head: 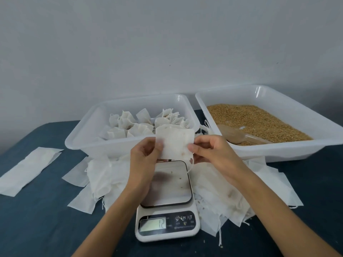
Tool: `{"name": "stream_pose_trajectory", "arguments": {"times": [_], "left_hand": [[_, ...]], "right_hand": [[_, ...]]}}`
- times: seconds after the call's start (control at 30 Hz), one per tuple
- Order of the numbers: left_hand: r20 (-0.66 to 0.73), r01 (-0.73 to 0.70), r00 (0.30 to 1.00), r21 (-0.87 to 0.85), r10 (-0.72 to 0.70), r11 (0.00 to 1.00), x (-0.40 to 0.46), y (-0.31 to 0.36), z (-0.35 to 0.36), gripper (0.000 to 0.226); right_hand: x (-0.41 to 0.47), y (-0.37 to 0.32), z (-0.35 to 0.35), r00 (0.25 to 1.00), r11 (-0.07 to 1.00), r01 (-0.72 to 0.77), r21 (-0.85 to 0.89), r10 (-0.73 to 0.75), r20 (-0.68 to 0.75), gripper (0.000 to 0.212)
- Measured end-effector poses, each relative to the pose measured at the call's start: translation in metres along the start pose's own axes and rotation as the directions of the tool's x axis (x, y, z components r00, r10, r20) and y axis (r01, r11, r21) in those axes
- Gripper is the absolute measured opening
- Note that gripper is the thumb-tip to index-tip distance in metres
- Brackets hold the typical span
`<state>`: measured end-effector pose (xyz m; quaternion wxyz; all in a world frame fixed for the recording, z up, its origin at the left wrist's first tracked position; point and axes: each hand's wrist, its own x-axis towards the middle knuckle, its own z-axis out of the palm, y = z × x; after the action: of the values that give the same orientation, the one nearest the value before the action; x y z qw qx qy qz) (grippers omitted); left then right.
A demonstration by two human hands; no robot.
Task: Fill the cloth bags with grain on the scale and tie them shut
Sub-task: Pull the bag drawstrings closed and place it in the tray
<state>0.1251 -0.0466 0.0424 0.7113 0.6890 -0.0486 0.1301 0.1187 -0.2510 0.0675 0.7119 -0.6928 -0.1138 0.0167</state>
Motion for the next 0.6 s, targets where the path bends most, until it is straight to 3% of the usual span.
{"name": "stream_pose_trajectory", "arguments": {"times": [0.07,0.13,0.23,0.3,0.37,0.47,0.6], "left_hand": [[-0.091,-0.126,0.985,0.199,0.146,0.972,-0.003,0.001,0.001,0.023],[-0.040,-0.226,0.970,0.227,0.241,0.947,-0.003,0.004,0.001,0.025],[0.195,-0.229,0.958,0.091,0.208,0.969,-0.007,0.006,0.006,0.013],[0.281,-0.172,0.947,0.040,0.154,0.984,-0.011,0.007,0.010,0.016],[0.297,-0.116,0.949,0.011,0.107,0.993,-0.013,0.009,0.012,0.023],[0.272,-0.114,0.956,0.002,0.109,0.993,-0.012,0.011,0.011,0.025],[0.245,-0.114,0.963,-0.005,0.112,0.993,-0.012,0.010,0.010,0.015]], "right_hand": [[0.002,0.003,-0.001,0.997,0.996,0.044,-0.072,-0.048,-0.059,0.016],[0.003,0.004,0.001,0.994,0.989,0.081,-0.123,-0.089,-0.061,0.025],[0.001,0.008,0.009,0.993,0.973,0.115,-0.200,-0.118,0.001,0.037],[0.000,0.010,0.013,0.989,0.962,0.150,-0.230,-0.142,0.052,0.041],[-0.001,0.013,0.015,0.978,0.946,0.202,-0.253,-0.182,0.102,0.035],[-0.004,0.015,0.016,0.965,0.925,0.258,-0.280,-0.231,0.125,0.008],[-0.004,0.015,0.020,0.968,0.931,0.249,-0.268,-0.230,0.099,0.018]]}}
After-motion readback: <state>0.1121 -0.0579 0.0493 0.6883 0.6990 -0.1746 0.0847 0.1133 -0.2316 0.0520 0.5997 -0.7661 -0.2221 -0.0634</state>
